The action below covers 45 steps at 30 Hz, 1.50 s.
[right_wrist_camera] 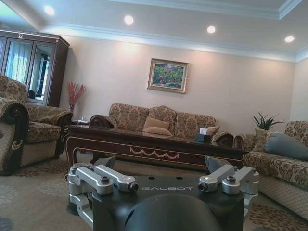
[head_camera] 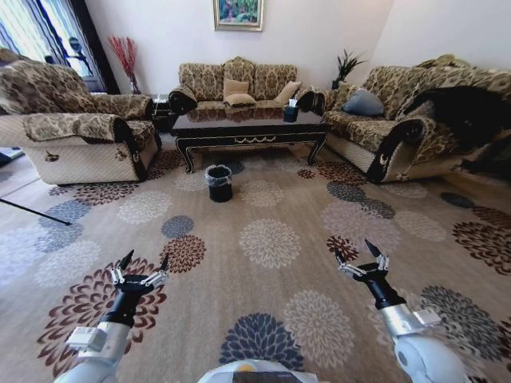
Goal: Move to the front of the table and pick up the trash from the floor, then place it into the trash bin.
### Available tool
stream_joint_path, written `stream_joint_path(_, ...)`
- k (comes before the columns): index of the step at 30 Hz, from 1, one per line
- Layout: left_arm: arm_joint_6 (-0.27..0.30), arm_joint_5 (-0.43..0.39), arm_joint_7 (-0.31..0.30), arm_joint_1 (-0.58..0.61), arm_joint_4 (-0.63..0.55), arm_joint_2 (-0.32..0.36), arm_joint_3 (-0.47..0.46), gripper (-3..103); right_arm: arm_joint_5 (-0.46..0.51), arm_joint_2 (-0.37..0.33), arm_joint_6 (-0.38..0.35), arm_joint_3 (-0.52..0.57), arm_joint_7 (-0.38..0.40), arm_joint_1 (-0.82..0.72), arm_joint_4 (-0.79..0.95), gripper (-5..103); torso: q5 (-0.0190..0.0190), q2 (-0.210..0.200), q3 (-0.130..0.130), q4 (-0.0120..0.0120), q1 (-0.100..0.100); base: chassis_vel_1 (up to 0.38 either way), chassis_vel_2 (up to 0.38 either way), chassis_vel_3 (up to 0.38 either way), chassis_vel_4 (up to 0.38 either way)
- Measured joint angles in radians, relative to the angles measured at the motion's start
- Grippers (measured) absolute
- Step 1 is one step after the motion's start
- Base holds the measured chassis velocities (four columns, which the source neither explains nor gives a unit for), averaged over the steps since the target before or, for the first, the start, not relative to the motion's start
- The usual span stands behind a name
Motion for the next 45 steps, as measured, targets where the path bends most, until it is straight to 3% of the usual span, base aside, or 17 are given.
stream_joint_path(45, 0.000, 0.000, 0.000, 0.000, 0.000, 0.000, 0.000, 100, 0.000, 0.000, 0.000, 0.000, 0.000, 0.000, 0.000, 100, 0.0000, 0.182, 0.121, -0.0001, 0.060, 0.000, 0.000, 0.000, 0.000)
